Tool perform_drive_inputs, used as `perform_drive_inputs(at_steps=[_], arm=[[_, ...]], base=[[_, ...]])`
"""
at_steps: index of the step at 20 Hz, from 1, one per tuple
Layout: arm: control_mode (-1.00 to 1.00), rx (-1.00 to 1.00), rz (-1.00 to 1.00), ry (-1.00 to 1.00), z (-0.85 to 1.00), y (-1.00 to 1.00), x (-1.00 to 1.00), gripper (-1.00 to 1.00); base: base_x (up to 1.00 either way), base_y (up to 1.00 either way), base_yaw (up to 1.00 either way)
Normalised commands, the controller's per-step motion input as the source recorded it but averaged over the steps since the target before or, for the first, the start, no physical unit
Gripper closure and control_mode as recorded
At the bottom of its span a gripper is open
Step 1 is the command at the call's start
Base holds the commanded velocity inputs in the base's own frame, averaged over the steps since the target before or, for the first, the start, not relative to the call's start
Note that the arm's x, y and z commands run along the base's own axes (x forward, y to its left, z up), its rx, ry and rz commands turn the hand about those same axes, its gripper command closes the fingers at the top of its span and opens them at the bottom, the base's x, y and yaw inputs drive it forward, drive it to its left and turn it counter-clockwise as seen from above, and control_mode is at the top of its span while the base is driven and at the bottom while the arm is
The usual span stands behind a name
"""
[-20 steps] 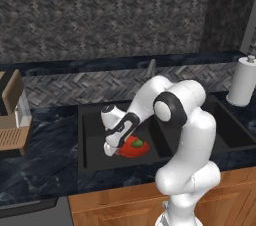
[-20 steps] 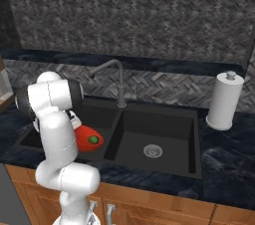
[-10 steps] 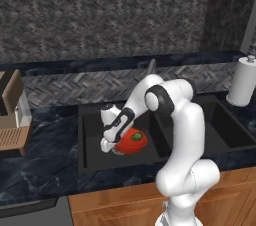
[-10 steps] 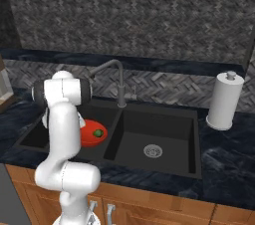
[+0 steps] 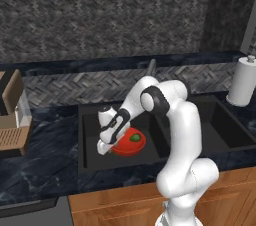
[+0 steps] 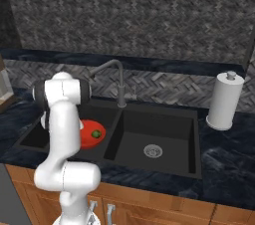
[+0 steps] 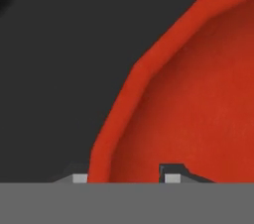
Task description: Pick the avocado from the cabinet and place it in the bowl. Then pick the bowl and place it in the sink. Then turn on the sink facuet.
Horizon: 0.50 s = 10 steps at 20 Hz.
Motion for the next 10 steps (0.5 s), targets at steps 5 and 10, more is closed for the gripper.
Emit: perform_drive_inputs(at_steps=[5, 10], arm=[[-1.0, 0.02, -0.06, -0.09, 0.51, 0.0, -0.13, -1.0], [-1.0, 0.0, -0.04, -0.18, 0.82, 0.0, -0.22, -1.0]], base=[[0.0, 0.0, 0.0], [0.0, 0.0, 0.0]])
